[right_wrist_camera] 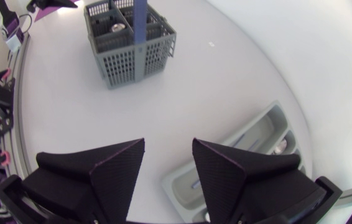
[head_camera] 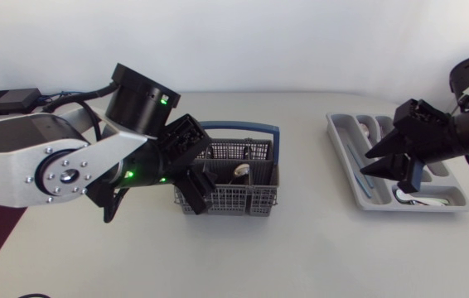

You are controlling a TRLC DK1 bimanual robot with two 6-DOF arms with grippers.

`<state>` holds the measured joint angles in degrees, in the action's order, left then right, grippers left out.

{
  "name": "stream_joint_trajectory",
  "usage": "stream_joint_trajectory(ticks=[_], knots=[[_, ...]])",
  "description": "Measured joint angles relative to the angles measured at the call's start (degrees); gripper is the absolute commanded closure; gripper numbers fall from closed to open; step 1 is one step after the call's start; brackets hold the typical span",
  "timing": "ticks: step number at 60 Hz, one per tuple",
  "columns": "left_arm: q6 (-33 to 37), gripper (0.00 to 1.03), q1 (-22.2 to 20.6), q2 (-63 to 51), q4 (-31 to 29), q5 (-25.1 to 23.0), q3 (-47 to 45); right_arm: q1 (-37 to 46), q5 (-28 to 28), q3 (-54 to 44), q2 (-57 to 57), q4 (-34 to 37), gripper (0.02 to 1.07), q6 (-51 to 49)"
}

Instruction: Unload the cutlery basket into the drawer organizer.

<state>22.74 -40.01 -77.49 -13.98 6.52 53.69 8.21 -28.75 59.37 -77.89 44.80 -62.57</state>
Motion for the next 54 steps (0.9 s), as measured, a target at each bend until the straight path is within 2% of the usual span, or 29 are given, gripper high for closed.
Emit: stream_joint_trajectory(ticks=[11,19,36,44,54], knots=[[1.33,0.26,1.7,0.74,2.67,-0.48,-2.05,-13.22,0.04,-0.35,2.14,-3.08,0.49,17.97],[2.6,0.26,2.14,1.14,4.07,-1.55,-3.98,-19.91,0.04,-0.2,2.12,-5.18,0.49,29.07],[4.48,0.27,5.7,1.22,7.08,-5.75,-5.55,-27.87,0.0,2.4,-2.97,-13.11,0.49,47.69],[5.53,0.26,5.84,1.25,9.29,-6.49,-7.3,-32.15,0.24,2.4,-5.84,-17.81,0.49,53.92],[6.56,0.26,5.84,1.25,12.59,-6.82,-9.2,-35.23,3.19,2.4,-8.44,-23.23,0.49,61.9]])
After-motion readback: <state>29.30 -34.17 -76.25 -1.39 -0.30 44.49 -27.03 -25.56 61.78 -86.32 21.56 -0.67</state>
